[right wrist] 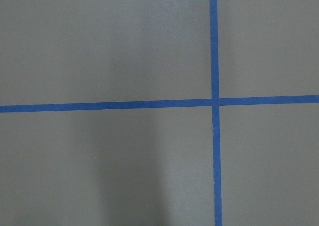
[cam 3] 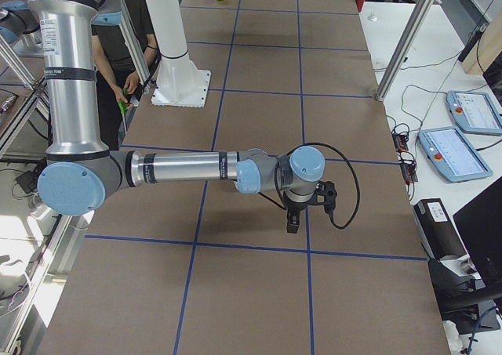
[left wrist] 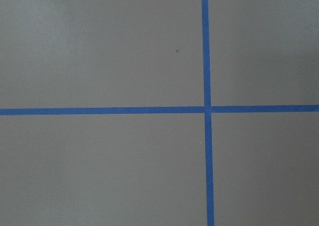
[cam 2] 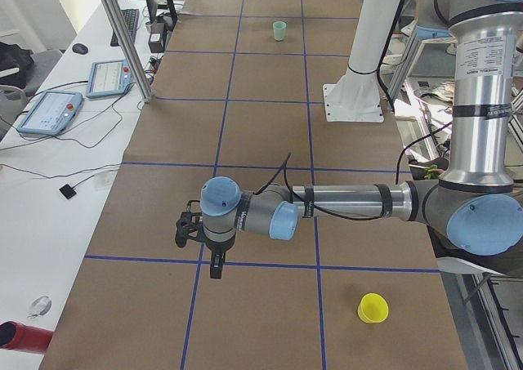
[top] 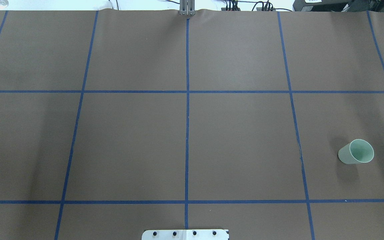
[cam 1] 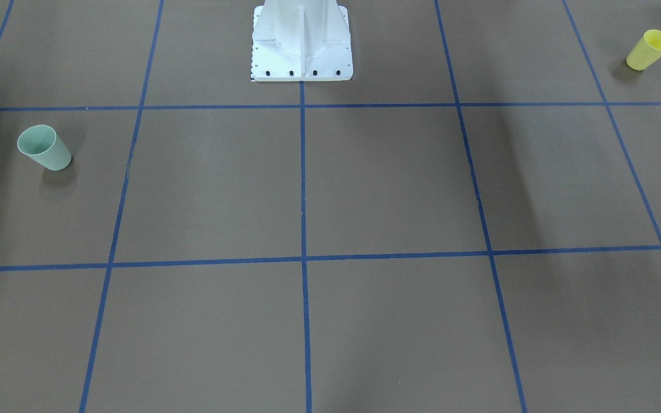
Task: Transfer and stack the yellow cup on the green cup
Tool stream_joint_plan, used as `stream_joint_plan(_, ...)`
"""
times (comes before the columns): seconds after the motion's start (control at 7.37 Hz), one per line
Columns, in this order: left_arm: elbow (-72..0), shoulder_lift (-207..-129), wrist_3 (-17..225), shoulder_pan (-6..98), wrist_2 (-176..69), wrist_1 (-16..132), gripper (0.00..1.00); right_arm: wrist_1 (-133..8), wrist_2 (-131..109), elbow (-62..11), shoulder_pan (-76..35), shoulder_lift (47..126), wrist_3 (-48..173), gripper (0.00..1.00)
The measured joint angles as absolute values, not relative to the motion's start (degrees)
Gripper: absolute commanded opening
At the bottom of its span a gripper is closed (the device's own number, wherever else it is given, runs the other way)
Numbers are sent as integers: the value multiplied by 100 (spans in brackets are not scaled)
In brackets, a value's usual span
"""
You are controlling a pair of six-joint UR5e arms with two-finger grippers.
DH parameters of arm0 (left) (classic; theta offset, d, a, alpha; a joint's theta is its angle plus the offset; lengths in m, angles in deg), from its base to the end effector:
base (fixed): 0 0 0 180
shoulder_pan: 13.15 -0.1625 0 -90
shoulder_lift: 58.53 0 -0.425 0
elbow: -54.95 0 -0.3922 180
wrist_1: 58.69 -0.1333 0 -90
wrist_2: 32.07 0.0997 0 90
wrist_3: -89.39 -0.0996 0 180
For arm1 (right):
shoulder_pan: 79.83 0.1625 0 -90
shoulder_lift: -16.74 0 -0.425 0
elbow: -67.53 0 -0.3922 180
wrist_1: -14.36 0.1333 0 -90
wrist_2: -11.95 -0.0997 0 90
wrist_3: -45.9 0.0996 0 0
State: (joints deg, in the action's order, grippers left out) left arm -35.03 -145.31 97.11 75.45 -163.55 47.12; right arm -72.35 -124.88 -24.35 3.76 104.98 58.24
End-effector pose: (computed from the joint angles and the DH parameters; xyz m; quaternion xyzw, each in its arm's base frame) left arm -0.0556 -0.4828 0.6601 0.0741 0.3590 -0.0125 0.9303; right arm 0.0032 -0.5152 0.6180 -0.0099 -0.4004 0.0234 0.9160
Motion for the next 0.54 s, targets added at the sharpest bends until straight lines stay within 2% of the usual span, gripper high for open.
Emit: stream_joint_plan(0.54, -3515, -14350, 9997, 7552, -16359, 5056, 100, -7114, -12505, -2414, 376, 10588, 5836, 100)
